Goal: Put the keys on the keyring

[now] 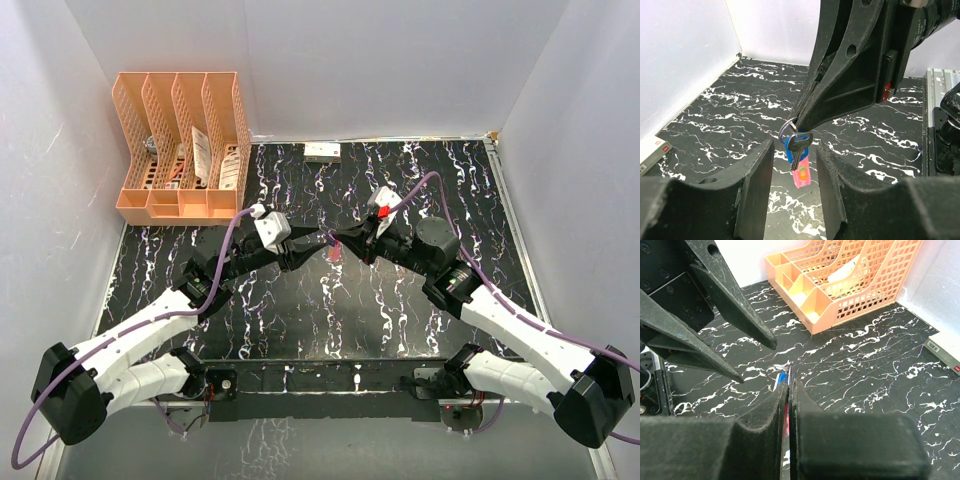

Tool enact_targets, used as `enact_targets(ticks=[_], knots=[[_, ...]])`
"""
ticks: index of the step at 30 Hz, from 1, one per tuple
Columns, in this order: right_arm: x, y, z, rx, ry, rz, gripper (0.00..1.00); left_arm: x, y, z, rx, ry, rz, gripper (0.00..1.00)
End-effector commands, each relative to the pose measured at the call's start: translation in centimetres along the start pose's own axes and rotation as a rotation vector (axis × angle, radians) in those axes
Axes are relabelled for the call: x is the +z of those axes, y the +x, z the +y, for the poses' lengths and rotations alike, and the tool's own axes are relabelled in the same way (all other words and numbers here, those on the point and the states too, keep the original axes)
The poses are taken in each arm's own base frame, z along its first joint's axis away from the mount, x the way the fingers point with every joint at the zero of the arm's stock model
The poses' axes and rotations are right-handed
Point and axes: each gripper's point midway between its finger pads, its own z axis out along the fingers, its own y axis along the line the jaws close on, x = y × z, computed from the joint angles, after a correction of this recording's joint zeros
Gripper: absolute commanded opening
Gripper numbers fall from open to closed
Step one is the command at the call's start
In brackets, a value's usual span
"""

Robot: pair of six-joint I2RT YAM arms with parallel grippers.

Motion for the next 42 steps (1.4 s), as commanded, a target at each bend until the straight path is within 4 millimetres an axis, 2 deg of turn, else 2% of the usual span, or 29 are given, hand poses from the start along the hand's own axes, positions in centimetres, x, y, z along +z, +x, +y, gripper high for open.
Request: enact_targets(ticks=[1,6,28,42], knots=[[-0.3,-4.0,-0.1,-0.034,0.02,-0.105,0.0,0.3,-3.1,-0.1,0.023,0.013,-0.095,0.37],[-0.2,-3.8,-0.1,-0.033,0.019,-0.103,0.0,0.7,-3.4,0.4,0.006,-0.004,-0.099,0.37],[0.0,-4.0,0.0,-0.028,0.011,-0.113,0.0,1.9,-3.4,0.3,-0.02,0.014,-0.1,0.33],[-0.2,-4.0,0.1,-0.027,0.01,-0.115,0.0,2.4,-2.9,0.5,-0.029,0.007,-0.084,0.26]])
